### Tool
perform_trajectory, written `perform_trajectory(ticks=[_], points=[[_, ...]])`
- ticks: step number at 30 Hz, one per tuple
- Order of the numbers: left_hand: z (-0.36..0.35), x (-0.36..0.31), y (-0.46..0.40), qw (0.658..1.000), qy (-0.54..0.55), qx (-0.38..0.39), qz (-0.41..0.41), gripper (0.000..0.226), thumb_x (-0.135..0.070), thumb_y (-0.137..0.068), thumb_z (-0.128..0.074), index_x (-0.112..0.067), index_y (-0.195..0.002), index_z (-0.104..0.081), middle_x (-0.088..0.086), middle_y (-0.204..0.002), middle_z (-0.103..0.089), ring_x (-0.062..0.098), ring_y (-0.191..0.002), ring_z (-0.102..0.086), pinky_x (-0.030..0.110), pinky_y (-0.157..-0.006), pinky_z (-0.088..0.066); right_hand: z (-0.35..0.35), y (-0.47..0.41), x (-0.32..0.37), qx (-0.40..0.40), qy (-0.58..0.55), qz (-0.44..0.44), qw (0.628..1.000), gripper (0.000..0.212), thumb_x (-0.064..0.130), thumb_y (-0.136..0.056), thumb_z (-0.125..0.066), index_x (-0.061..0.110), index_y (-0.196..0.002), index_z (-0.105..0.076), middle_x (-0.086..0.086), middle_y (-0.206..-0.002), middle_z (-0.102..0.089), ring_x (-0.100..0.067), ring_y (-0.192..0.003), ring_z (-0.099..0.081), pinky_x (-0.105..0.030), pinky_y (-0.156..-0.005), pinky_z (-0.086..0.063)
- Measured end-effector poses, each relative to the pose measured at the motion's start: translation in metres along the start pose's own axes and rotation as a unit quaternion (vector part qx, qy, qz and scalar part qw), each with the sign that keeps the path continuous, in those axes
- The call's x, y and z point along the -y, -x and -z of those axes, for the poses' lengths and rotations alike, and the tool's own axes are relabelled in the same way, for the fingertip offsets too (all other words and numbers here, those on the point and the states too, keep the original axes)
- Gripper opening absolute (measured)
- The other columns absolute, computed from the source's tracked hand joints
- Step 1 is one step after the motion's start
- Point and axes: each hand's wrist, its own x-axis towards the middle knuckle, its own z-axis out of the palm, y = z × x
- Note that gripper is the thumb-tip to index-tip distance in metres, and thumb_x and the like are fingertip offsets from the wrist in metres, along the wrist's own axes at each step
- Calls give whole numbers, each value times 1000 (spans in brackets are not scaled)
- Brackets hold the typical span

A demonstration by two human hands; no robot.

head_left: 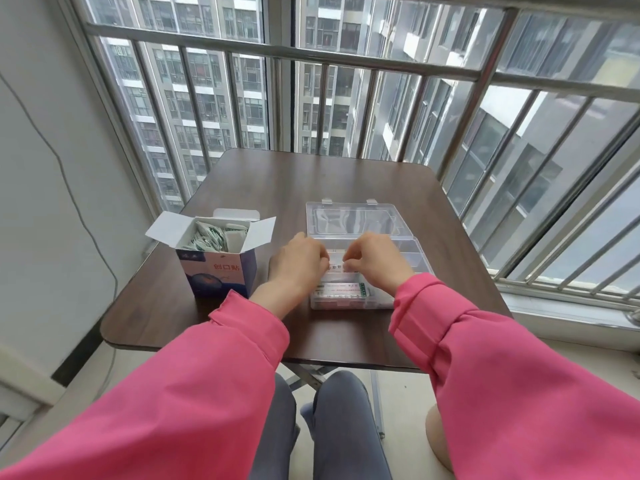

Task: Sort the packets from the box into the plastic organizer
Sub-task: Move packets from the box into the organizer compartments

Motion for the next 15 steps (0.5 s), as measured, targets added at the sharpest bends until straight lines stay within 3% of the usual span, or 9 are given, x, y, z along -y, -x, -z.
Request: perform_trajectory(ticks=[9, 15], points=[[1, -5, 8, 997, -72, 26, -24, 38, -13, -96, -39, -27, -125, -59, 9, -122, -41, 36, -107, -57, 40, -87, -45, 4, 10, 3, -3, 15, 18, 1000, 19, 8, -86, -57, 8, -95, -74, -11, -97, -72, -25, -95, -64, -34, -84, -50], [7, -12, 25, 997, -52, -32, -45, 33, -21, -94, -43, -15, -125, -51, 10, -122, -42, 33, -106, -54, 39, -79, -43, 18, 29, 9, -45, -36, 13, 998, 25, 11, -91, -52, 7, -109, -69, -10, -109, -69, -22, -103, -61, -24, -88, -40]])
